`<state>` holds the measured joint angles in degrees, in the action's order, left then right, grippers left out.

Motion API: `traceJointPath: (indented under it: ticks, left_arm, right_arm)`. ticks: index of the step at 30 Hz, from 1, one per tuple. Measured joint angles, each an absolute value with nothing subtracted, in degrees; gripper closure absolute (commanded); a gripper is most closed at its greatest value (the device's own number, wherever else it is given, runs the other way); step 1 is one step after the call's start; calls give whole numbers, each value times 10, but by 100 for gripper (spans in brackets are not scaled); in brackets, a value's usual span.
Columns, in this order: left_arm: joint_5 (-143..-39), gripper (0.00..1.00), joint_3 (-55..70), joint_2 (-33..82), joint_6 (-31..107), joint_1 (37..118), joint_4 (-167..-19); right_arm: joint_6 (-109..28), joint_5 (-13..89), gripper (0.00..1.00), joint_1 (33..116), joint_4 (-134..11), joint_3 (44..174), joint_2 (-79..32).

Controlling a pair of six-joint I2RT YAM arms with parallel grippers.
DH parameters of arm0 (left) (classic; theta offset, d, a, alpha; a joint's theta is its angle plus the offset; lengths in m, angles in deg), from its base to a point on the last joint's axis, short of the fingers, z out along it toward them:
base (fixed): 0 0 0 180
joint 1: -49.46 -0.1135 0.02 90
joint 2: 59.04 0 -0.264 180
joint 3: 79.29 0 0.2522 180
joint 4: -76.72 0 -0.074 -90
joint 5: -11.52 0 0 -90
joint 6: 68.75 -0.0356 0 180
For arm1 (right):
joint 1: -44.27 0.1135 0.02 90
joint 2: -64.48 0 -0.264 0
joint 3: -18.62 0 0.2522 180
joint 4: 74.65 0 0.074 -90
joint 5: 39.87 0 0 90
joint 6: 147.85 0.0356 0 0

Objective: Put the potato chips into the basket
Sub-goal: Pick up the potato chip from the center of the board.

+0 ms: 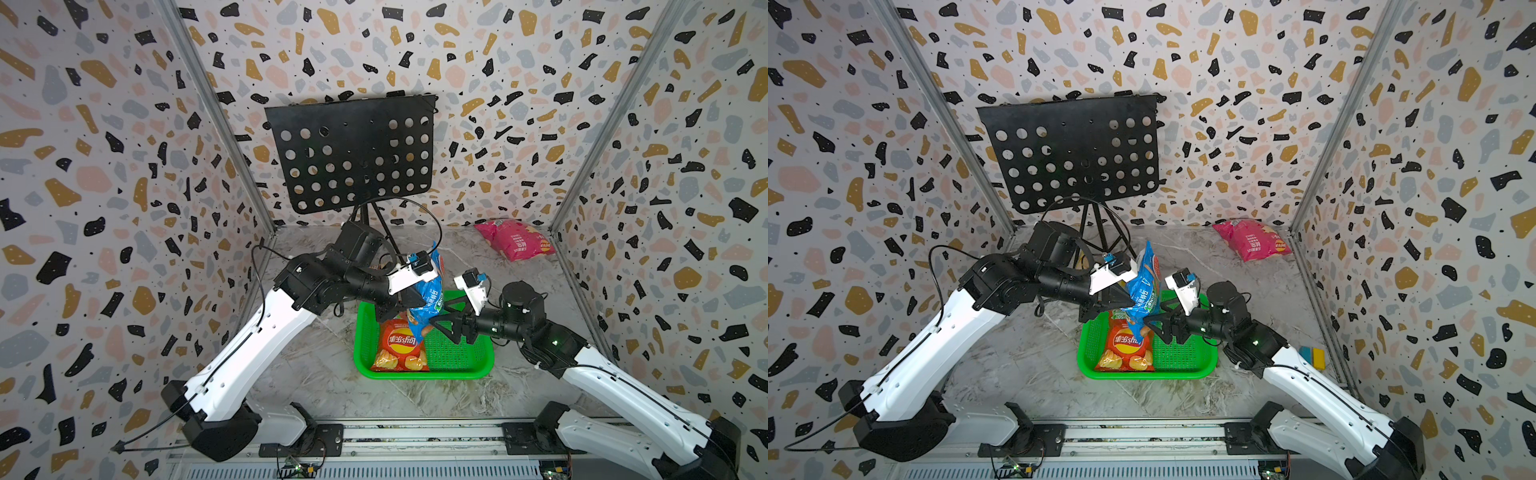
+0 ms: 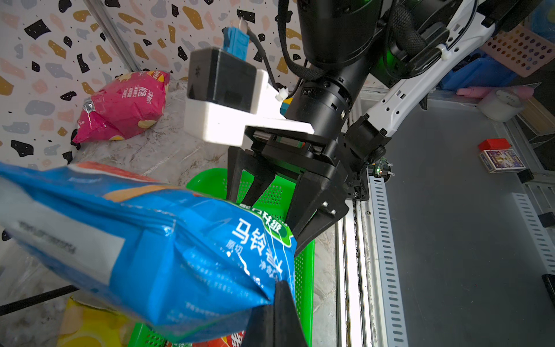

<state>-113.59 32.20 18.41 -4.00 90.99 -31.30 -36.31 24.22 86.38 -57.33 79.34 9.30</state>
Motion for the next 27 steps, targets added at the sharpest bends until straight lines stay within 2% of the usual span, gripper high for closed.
traceJointPath:
  ticks: [4,7,10,21,27]
  left_arm:
    - [-1142,100,322,184,-36,910,-313]
    - [-1146,100,322,185,-34,910,-314]
    - [-1151,100,322,185,-34,910,-314]
    - [-1154,100,322,185,-34,910,-313]
    - [-1140,100,320,185,-34,910,-316]
  right_arm:
    - [-369,242,29,864,-594,793,82]
    - [-375,240,41,864,-608,793,77]
    - [-380,235,58,864,-620,792,73]
    - [-388,236,100,864,-637,791,72]
    - [-390,256,100,864,-622,789,86]
